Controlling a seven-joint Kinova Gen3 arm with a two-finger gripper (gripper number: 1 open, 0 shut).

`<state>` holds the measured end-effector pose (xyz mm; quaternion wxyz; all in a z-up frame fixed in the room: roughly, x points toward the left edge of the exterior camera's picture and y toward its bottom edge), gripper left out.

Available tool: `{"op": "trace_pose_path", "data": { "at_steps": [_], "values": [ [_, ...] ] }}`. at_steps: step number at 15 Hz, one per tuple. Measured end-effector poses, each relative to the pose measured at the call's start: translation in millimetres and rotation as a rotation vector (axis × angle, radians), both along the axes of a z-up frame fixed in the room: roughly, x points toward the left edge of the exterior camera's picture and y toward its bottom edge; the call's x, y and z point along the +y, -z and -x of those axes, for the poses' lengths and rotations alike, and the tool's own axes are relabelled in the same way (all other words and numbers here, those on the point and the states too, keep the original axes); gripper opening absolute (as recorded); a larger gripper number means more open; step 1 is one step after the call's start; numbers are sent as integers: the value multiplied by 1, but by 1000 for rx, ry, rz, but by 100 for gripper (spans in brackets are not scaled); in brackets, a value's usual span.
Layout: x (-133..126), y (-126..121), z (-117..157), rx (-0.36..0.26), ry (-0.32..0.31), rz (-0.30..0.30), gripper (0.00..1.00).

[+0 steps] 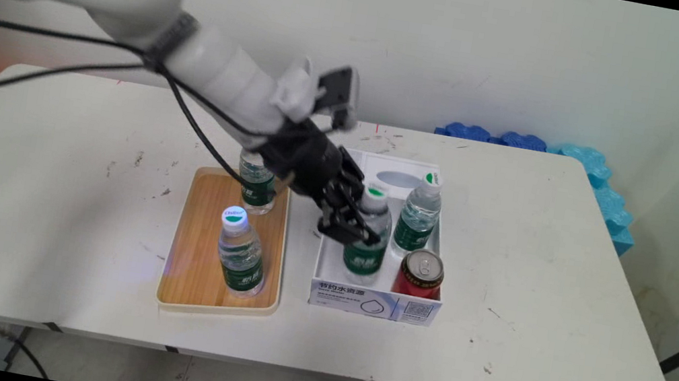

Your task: Place the picked object on the tray

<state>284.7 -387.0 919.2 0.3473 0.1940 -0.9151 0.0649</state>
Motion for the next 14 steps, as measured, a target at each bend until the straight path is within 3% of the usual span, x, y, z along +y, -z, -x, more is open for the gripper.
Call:
{"op": "trace_pose_path", "data": {
  "at_steps": [7,14],
  "values": [
    [7,-78,-59,32,14,26,0],
    [10,-108,-123,-9,28,32,0]
  ]
}}
